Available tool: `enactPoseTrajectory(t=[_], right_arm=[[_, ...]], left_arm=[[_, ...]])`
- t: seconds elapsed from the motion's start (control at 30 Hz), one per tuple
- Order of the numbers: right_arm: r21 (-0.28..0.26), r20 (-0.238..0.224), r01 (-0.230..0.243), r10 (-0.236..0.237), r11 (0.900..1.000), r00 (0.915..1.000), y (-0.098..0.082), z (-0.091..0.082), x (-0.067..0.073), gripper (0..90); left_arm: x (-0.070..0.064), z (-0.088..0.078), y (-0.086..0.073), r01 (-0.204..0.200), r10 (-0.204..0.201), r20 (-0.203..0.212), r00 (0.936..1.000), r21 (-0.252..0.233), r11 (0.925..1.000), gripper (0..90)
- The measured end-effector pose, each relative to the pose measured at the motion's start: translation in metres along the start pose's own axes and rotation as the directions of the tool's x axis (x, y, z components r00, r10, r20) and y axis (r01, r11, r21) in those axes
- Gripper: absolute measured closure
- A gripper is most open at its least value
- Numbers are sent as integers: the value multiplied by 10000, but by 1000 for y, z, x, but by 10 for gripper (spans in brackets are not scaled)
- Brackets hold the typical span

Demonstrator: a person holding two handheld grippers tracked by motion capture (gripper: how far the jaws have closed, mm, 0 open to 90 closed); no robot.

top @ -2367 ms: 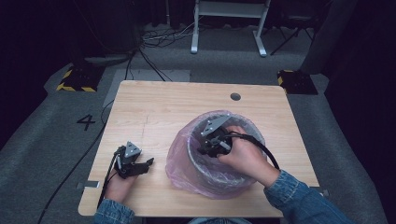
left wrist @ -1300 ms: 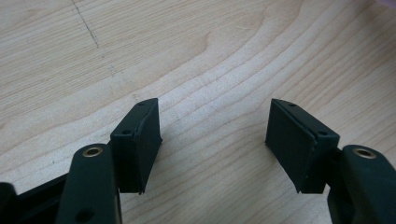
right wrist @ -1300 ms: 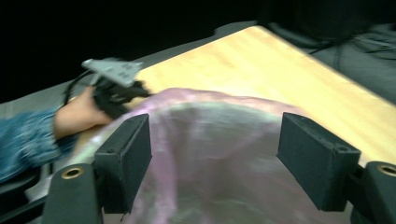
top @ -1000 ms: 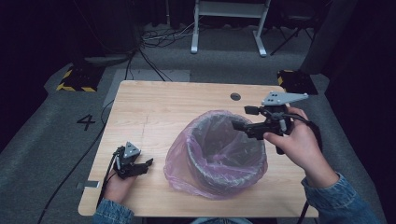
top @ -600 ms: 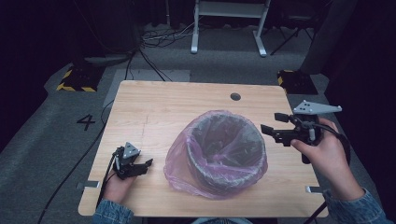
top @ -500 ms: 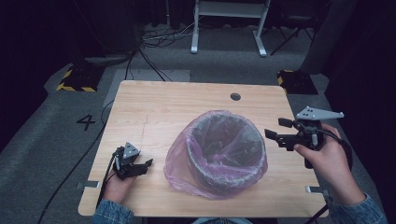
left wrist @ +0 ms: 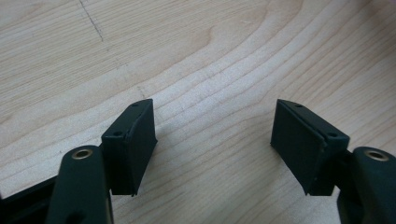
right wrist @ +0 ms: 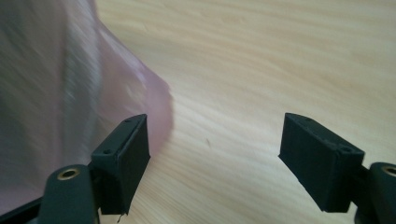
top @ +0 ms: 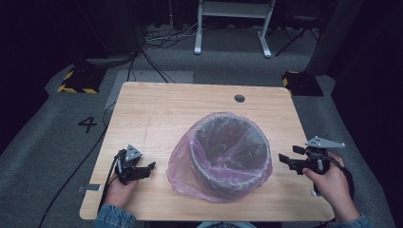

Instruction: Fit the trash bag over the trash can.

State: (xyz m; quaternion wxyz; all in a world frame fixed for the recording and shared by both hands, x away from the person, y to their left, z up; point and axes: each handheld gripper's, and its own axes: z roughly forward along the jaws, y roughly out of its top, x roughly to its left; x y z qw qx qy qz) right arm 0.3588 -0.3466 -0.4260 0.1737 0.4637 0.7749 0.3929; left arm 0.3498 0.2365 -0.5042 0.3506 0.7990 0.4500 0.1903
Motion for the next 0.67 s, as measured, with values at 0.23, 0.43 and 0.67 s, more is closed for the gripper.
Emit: enactPoseTrajectory(t=[0.23, 0.43, 0.67], right_arm=[[529, 184, -167, 157, 9985, 9997, -40, 23, -10, 236], [573, 258, -63, 48, 9983, 9997, -61, 40, -14, 207], [585, 558, 818, -850, 9949, 9948, -63, 45, -14, 147]], left_arm=[[0, 1, 1, 259, -257, -261, 9993, 99, 9996, 217], [-1, 2, 1, 512, -503, -538, 9973, 152, 9986, 171], [-3, 2, 0, 800, -783, -844, 9934, 166, 9967, 149]])
